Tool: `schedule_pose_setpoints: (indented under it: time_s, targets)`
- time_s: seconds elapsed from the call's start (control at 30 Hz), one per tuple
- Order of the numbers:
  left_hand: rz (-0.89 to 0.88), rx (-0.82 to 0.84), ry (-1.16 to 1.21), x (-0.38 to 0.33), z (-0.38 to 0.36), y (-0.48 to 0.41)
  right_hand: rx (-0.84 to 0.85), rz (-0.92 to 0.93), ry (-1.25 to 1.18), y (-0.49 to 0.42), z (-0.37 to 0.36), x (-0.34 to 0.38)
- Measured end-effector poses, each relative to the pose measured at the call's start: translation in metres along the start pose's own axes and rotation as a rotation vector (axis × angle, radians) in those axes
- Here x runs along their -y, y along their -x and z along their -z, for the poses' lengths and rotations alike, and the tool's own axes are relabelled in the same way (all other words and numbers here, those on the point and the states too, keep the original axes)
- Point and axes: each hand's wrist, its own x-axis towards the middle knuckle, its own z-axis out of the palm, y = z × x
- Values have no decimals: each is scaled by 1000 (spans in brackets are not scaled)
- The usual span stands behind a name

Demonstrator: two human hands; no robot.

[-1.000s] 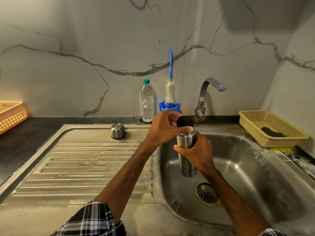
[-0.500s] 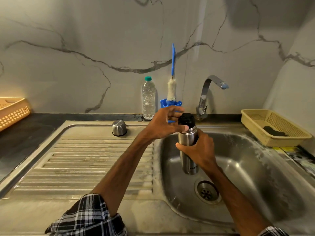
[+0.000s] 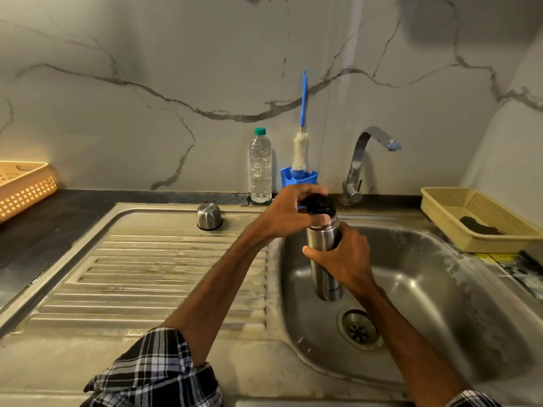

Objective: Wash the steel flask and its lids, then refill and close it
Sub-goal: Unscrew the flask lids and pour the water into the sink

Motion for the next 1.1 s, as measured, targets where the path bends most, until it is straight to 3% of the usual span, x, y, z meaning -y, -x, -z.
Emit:
schedule_pose_setpoints:
  time_s: [0.2, 0.4, 0.87, 1.1]
  targets:
    - [9, -430, -108, -6, -6, 1, 44, -11, -8, 0, -5, -1]
    - [69, -559, -81, -3, 19, -2, 74, -30, -16, 3, -7, 1]
    - [449, -360, -412, 79, 77, 8, 101, -60, 1, 4, -15, 0]
    - [511, -306, -544, 95, 77, 0, 157, -75, -54, 6, -18, 1]
